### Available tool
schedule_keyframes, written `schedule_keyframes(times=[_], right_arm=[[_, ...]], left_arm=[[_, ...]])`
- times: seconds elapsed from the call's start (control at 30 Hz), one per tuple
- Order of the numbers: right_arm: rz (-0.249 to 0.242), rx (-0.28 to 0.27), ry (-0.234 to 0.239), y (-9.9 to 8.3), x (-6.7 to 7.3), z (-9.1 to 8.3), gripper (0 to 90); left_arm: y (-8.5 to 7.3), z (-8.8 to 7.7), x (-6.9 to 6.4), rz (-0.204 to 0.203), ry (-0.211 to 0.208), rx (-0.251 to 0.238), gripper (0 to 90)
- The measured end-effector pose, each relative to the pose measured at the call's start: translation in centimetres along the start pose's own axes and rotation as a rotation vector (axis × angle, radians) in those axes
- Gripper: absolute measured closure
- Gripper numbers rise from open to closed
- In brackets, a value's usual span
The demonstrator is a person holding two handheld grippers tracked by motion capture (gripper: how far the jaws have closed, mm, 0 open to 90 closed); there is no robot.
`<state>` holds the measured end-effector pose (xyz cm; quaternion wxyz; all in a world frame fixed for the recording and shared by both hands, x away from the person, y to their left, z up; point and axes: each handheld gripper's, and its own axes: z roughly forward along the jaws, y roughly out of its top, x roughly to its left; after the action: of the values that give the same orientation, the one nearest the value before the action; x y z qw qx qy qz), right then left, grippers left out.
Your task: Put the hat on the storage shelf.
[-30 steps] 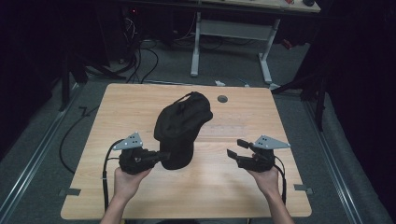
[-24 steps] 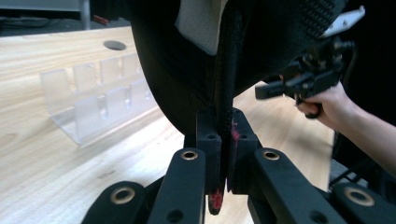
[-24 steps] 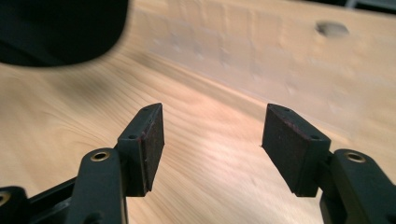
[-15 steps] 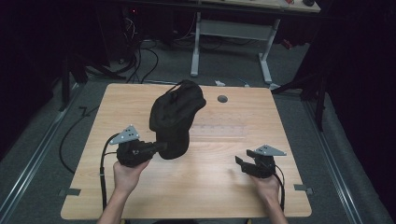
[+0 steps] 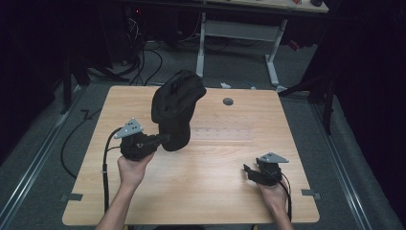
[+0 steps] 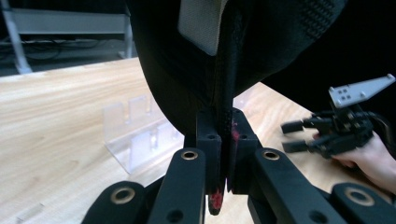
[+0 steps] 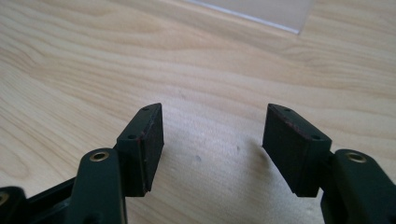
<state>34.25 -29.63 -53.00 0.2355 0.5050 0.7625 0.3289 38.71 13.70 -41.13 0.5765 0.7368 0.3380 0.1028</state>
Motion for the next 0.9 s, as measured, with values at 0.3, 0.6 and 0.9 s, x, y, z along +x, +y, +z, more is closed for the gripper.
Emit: schedule_keyframes(times=[0.3, 0.6, 0.9], right_arm=[[0.031, 0.023, -0.02, 0.0, -0.2, 0.1, 34.8], [0.034, 0.024, -0.019, 0.0, -0.2, 0.1, 34.6], [0.031, 0.023, -0.019, 0.0, -0.2, 0.1, 34.3]], left_arm=[[1.1, 1.1, 0.9, 0.003, 0.054, -0.024, 86.3], [1.4, 3.3, 1.5, 0.013, 0.1, -0.013, 86.3], [1.2, 4.7, 1.9, 0.026, 0.136, -0.001, 86.2]])
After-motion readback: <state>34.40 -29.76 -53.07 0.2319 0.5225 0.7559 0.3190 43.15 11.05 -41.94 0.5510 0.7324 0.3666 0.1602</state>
